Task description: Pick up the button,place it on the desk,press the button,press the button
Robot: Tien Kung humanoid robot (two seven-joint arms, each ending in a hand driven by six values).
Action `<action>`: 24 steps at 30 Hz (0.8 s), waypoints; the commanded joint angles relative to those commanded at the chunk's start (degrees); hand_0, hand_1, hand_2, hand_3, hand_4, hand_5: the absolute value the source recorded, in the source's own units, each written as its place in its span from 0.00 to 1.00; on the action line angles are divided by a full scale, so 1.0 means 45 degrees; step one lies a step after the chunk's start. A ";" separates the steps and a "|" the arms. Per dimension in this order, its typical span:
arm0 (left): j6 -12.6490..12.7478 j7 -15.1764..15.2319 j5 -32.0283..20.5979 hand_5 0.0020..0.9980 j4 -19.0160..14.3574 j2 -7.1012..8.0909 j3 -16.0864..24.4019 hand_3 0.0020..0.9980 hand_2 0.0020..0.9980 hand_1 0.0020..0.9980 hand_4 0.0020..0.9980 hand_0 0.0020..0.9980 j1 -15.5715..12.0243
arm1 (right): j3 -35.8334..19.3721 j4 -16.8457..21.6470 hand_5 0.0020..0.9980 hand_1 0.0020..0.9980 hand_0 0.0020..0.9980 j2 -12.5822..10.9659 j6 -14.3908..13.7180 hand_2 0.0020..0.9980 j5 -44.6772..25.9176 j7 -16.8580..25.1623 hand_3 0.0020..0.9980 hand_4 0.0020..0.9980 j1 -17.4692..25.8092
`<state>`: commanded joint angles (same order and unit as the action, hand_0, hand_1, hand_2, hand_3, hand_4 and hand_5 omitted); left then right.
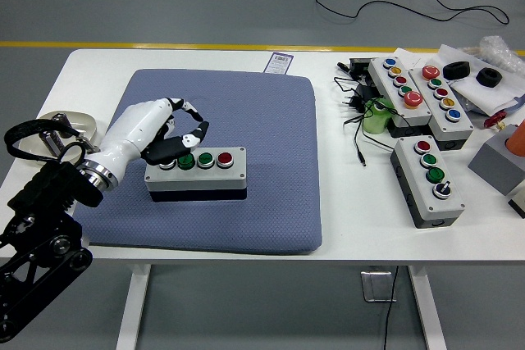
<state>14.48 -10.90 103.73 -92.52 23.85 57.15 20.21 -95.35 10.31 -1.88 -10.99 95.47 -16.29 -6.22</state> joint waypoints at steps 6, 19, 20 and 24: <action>0.1525 0.1936 -0.3187 1.00 0.0840 -0.0300 0.0865 0.80 0.66 0.63 0.58 0.43 -0.0056 | -0.0018 0.0000 0.31 0.65 0.65 -0.0004 0.0004 0.68 0.0025 -0.0001 0.59 0.43 -0.0010; -0.0514 0.2322 -1.0178 1.00 0.2838 -0.1550 0.2716 0.89 0.96 0.90 0.59 0.84 -0.0835 | 0.0004 0.0000 0.31 0.65 0.65 -0.0001 0.0018 0.68 0.0068 -0.0012 0.59 0.44 -0.0052; -0.0640 0.2300 -1.0675 1.00 0.2873 -0.1644 0.2830 0.89 0.96 0.90 0.59 0.86 -0.0900 | 0.0007 0.0000 0.31 0.65 0.65 -0.0001 0.0020 0.68 0.0070 -0.0012 0.59 0.43 -0.0052; -0.1358 0.2261 -1.1214 1.00 0.2986 -0.2146 0.3428 0.89 0.96 0.90 0.59 0.86 -0.1156 | 0.0020 0.0000 0.31 0.65 0.65 -0.0011 0.0035 0.68 0.0094 -0.0002 0.59 0.43 -0.0055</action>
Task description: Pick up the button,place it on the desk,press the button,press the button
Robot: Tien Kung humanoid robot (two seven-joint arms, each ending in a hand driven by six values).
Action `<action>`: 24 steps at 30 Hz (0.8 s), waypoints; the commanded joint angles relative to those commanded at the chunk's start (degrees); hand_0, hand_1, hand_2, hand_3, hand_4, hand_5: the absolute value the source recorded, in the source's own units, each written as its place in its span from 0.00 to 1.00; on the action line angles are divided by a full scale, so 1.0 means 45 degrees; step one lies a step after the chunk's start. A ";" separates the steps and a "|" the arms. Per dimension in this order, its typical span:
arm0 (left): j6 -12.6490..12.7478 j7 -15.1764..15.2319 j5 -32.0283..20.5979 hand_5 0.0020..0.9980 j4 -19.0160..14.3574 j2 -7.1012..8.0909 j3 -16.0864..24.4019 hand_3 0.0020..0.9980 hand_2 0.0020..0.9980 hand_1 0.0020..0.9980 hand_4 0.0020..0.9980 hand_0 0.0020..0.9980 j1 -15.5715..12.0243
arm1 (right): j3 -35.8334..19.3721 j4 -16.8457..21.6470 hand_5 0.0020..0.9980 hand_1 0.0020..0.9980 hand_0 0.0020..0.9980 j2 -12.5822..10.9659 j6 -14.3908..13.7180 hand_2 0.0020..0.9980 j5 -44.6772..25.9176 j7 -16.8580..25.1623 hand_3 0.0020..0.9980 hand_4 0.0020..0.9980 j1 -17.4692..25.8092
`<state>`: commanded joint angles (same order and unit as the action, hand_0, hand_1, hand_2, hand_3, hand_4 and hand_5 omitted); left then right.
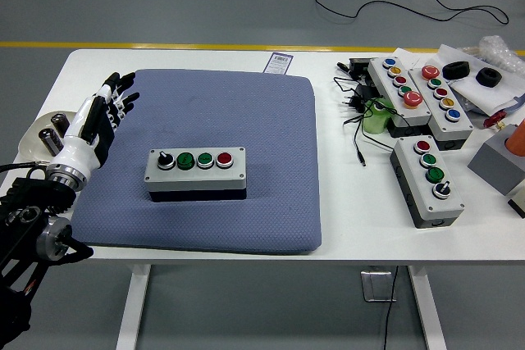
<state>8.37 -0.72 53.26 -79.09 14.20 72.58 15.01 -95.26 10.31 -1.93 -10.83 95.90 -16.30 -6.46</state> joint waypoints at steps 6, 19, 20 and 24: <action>-0.0553 0.0160 -0.0168 1.00 0.0021 -0.0366 0.0464 0.90 0.94 0.90 0.60 0.85 -0.0205 | 0.0020 0.0000 0.31 0.65 0.65 -0.0011 0.0007 0.68 -0.0020 0.0013 0.59 0.44 -0.0006; -0.1139 0.0101 0.0434 1.00 -0.0043 -0.0429 0.0520 0.89 0.94 0.89 0.60 0.84 -0.0348 | -0.0006 0.0000 0.31 0.65 0.65 0.0014 0.0007 0.68 0.0039 -0.0028 0.59 0.43 -0.0003; -0.1145 0.0091 0.0497 1.00 -0.0061 -0.0427 0.0543 0.89 0.93 0.89 0.60 0.84 -0.0386 | 0.0008 0.0000 0.31 0.65 0.65 0.0015 0.0013 0.68 0.0044 -0.0033 0.59 0.43 0.0005; -0.1215 0.0025 0.0703 1.00 -0.0129 -0.0434 0.0638 0.89 0.93 0.89 0.60 0.84 -0.0506 | -0.0013 0.0000 0.31 0.65 0.65 0.0005 0.0023 0.68 0.0101 -0.0041 0.59 0.43 0.0035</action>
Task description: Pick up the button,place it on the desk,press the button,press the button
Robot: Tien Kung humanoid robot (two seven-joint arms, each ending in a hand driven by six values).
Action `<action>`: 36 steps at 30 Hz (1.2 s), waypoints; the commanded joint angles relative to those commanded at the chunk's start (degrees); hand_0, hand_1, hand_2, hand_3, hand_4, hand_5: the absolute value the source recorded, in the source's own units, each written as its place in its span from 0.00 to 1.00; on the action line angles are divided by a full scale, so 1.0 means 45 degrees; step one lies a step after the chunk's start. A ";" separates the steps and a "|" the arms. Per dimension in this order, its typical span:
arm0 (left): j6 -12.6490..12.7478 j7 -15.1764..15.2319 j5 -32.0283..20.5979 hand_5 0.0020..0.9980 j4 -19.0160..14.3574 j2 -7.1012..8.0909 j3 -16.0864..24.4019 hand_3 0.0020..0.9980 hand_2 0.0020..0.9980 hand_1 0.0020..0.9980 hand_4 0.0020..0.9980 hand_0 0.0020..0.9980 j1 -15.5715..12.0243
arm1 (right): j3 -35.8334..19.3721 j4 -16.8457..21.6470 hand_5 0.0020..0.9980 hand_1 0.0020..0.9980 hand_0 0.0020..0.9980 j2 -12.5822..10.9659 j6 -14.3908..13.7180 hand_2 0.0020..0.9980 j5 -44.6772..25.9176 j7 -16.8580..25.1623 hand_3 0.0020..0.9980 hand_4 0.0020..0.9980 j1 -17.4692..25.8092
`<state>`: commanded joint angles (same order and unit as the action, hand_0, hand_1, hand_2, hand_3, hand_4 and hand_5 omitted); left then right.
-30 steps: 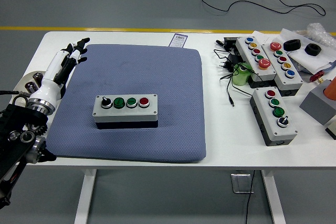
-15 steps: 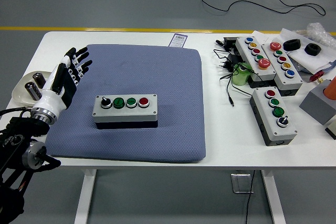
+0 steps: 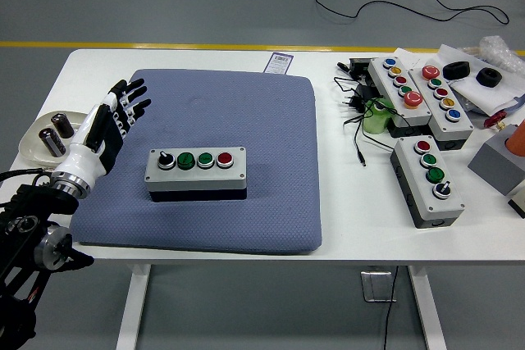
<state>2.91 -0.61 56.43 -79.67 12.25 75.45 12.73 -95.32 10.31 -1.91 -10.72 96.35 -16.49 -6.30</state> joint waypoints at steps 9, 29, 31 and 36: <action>-0.0155 -0.0116 0.0725 1.00 -0.0280 0.0003 0.0304 0.88 0.92 0.88 0.60 0.84 -0.0324 | -0.0044 0.0000 0.31 0.65 0.65 -0.0057 -0.0008 0.68 0.0159 -0.0025 0.59 0.43 0.0044; -0.0292 -0.0234 0.1084 1.00 -0.0341 -0.0042 0.0452 0.88 0.92 0.88 0.60 0.83 -0.0552 | 0.0046 0.0000 0.31 0.65 0.65 -0.0060 0.0018 0.68 0.0279 -0.0048 0.59 0.43 0.0213; -0.0302 -0.0232 0.1109 1.00 -0.0351 -0.0042 0.0478 0.88 0.92 0.88 0.60 0.83 -0.0549 | 0.0053 0.0000 0.31 0.65 0.65 -0.0057 0.0017 0.68 0.0271 -0.0045 0.59 0.43 0.0215; -0.0352 -0.0233 0.1158 1.00 -0.0357 -0.0040 0.0466 0.87 0.91 0.88 0.60 0.83 -0.0552 | 0.0032 0.0000 0.31 0.65 0.65 -0.0055 0.0022 0.68 0.0333 -0.0041 0.59 0.43 0.0232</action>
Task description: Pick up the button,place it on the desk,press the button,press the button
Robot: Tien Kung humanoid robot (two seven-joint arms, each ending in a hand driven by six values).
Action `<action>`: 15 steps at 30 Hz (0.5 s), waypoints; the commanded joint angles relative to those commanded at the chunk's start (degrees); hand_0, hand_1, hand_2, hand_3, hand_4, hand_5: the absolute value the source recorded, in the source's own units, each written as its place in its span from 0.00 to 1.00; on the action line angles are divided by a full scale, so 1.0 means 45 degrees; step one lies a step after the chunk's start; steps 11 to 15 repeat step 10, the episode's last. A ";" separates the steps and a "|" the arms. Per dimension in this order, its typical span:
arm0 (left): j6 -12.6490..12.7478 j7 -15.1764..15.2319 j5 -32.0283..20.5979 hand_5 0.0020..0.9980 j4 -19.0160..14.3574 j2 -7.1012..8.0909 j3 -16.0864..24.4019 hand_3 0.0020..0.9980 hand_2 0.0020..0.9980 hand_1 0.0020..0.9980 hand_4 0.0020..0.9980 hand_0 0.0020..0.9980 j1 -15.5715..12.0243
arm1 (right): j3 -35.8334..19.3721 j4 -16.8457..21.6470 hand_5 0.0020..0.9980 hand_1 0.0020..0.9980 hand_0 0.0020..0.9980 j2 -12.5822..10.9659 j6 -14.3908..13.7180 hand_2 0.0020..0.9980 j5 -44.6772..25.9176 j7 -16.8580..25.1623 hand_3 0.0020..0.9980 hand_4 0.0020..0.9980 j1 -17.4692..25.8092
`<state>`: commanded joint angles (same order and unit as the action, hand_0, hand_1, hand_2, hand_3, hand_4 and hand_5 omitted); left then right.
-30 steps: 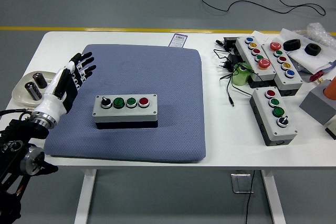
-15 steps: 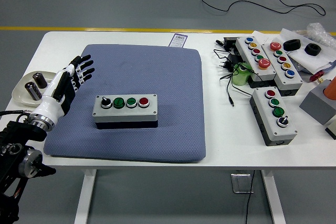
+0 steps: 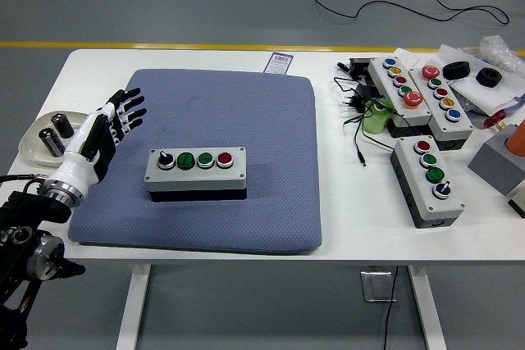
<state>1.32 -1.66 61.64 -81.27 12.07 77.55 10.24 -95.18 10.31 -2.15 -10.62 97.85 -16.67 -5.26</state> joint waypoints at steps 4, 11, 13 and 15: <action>-0.0037 -0.0023 0.0034 1.00 0.0000 -0.0010 0.0011 0.87 0.91 0.88 0.60 0.83 0.0015 | 0.0031 0.0000 0.31 0.66 0.65 -0.0001 0.0000 0.68 0.0156 0.0005 0.59 0.43 -0.0012; -0.0044 -0.0033 0.0064 1.00 -0.0010 -0.0023 0.0044 0.87 0.91 0.88 0.60 0.83 0.0022 | 0.0043 0.0000 0.31 0.66 0.65 0.0005 -0.0010 0.68 0.0233 0.0008 0.59 0.43 -0.0021; -0.0044 -0.0033 0.0064 1.00 -0.0010 -0.0023 0.0044 0.87 0.91 0.88 0.60 0.83 0.0022 | 0.0043 0.0000 0.31 0.66 0.65 0.0005 -0.0010 0.68 0.0233 0.0008 0.59 0.43 -0.0021; -0.0044 -0.0033 0.0064 1.00 -0.0010 -0.0023 0.0044 0.87 0.91 0.88 0.60 0.83 0.0022 | 0.0043 0.0000 0.31 0.66 0.65 0.0005 -0.0010 0.68 0.0233 0.0008 0.59 0.43 -0.0021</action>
